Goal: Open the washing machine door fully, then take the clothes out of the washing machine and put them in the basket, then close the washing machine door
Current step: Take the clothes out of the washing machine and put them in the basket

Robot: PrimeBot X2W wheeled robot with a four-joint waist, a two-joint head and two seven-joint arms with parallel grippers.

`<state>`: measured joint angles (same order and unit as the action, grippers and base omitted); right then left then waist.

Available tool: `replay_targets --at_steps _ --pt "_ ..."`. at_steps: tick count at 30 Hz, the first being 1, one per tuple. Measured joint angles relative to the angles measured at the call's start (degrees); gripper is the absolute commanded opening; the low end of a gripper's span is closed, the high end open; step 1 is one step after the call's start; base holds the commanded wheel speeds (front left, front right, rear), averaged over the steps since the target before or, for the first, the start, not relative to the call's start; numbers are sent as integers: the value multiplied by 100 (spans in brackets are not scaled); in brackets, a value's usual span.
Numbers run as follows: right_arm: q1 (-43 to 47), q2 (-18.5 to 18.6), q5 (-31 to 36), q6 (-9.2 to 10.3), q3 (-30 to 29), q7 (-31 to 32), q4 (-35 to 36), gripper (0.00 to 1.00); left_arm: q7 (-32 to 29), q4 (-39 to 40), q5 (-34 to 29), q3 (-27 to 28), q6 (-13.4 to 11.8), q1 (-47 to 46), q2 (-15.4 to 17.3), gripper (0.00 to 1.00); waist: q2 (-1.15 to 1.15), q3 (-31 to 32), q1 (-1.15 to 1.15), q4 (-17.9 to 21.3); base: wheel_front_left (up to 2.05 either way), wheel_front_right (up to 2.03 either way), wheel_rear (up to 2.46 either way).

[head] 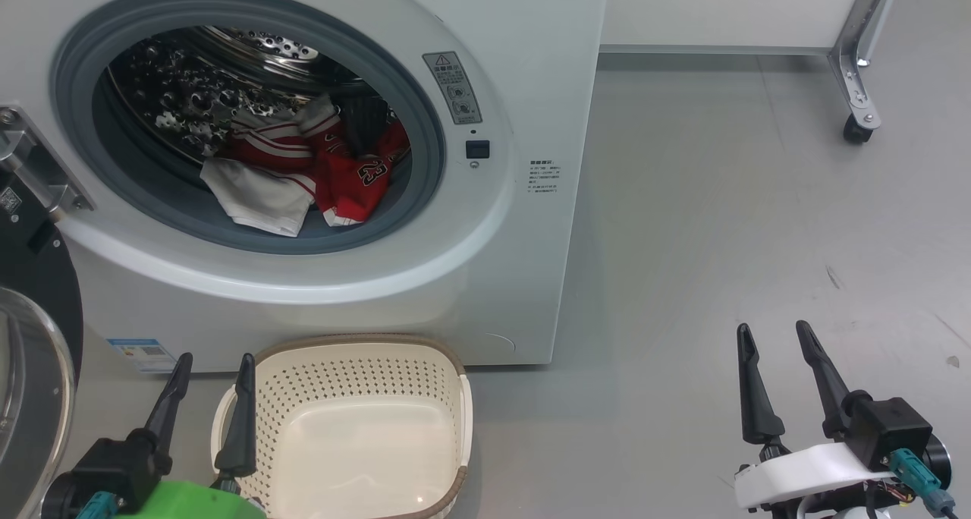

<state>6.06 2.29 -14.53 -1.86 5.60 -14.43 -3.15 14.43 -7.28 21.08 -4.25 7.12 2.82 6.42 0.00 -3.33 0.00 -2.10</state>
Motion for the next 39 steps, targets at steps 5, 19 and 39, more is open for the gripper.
replay_targets --at_steps 5,19,39 --pt "-5 0 10 0 10 0 2 100 0 0 0 26 0 -1 -7 100 0 -28 0 2 0 0 0" --pt "-91 2 97 55 271 0 90 100 0 -235 0 182 0 -39 7 100 0 -557 0 154 0 0 0" --pt "-745 12 119 413 806 0 379 100 -901 -498 1233 423 0 -2150 201 100 0 -1882 0 741 0 0 0"
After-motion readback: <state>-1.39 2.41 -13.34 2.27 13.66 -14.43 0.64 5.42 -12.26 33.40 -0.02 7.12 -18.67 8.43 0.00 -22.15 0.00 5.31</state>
